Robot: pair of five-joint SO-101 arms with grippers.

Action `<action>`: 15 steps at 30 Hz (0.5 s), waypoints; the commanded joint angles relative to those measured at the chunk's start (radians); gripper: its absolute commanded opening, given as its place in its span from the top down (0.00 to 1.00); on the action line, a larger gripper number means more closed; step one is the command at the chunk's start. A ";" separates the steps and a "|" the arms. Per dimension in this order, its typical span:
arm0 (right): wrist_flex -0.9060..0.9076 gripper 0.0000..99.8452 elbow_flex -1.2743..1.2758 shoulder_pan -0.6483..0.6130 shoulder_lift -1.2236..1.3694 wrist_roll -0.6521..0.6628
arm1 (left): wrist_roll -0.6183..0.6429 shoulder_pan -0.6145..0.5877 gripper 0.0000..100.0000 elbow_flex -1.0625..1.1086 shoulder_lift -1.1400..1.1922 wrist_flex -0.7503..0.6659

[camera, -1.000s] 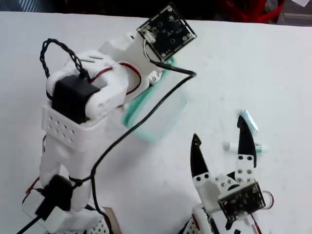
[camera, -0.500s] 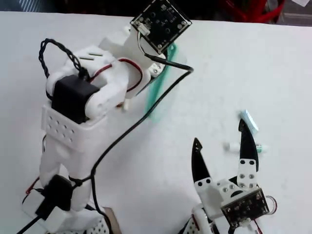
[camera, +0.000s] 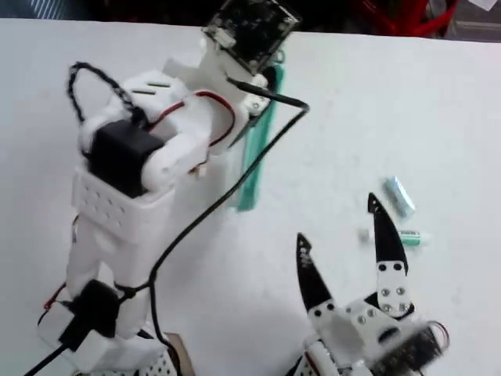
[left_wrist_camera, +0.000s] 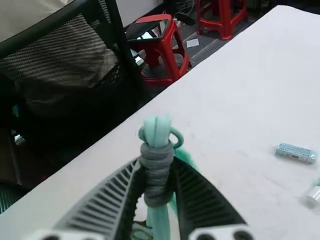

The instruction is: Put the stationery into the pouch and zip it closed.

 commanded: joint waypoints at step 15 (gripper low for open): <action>-0.318 0.66 0.319 0.022 0.001 -0.011 | 0.087 0.085 0.93 -0.345 0.194 0.109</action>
